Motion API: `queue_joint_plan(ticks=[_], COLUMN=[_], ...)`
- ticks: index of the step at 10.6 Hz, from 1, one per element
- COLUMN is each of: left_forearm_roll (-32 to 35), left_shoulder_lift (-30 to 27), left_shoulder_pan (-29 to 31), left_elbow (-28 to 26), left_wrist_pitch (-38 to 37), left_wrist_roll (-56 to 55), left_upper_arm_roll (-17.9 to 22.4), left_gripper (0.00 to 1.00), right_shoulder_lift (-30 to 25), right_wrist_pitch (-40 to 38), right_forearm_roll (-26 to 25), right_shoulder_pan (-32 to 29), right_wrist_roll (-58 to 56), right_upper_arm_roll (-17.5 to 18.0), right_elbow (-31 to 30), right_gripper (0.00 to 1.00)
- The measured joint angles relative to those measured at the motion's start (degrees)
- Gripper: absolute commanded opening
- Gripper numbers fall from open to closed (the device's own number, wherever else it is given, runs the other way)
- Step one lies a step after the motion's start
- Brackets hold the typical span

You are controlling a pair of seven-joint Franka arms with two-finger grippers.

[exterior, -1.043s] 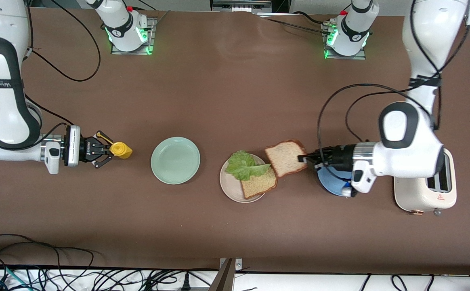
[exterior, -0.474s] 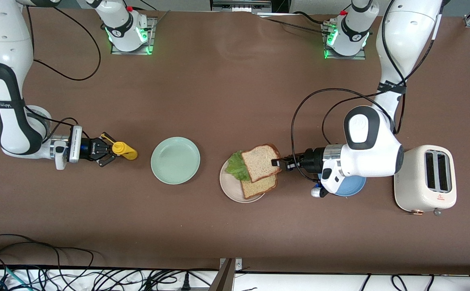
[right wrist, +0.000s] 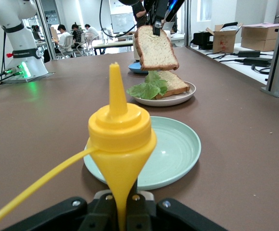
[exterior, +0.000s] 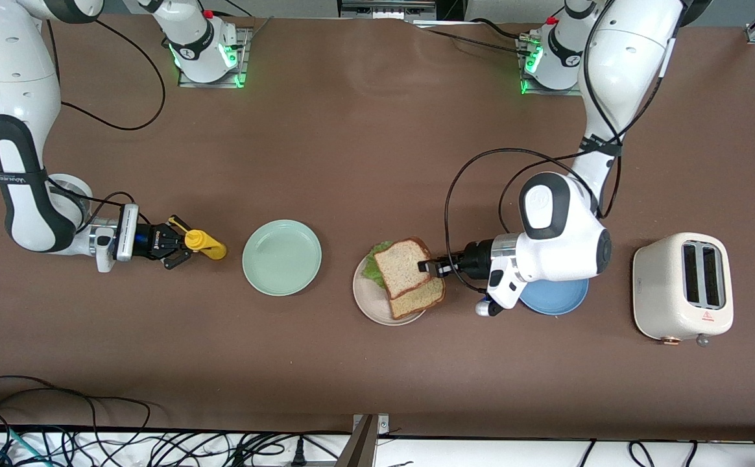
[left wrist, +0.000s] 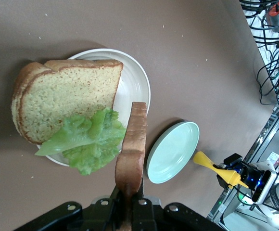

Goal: Make sandwich on beige plate with both arms

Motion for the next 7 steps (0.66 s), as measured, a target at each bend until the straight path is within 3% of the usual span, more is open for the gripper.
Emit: queue_joint_plan(ticks=[2, 3, 4, 7], left_forearm_roll=[0.0, 0.0, 0.0, 0.0], left_shoulder_lift=[0.8, 1.2, 1.5, 2.1], left_shoulder_pan=[-0.2, -0.2, -0.3, -0.7], left_elbow=[0.0, 0.0, 0.0, 0.0], left_wrist_pitch=[0.3, 0.4, 1.1, 3.0], left_wrist_roll=[0.0, 0.0, 0.0, 0.0], left_upper_arm_roll=[0.0, 0.0, 0.0, 0.0], left_gripper=[0.0, 0.0, 0.0, 0.0], right_shoulder_lift=[2.1, 2.6, 2.6, 2.7], right_wrist_pitch=[0.0, -0.5, -0.5, -0.6], right_forearm_roll=[3.0, 3.8, 3.9, 3.9], right_shoulder_pan=[0.0, 0.0, 0.0, -0.1], right_wrist_roll=[-1.8, -2.3, -2.4, -2.4], right_upper_arm_roll=[0.0, 0.0, 0.0, 0.1], right_elbow=[0.0, 0.0, 0.0, 0.0], right_gripper=[0.0, 0.09, 0.99, 1.0])
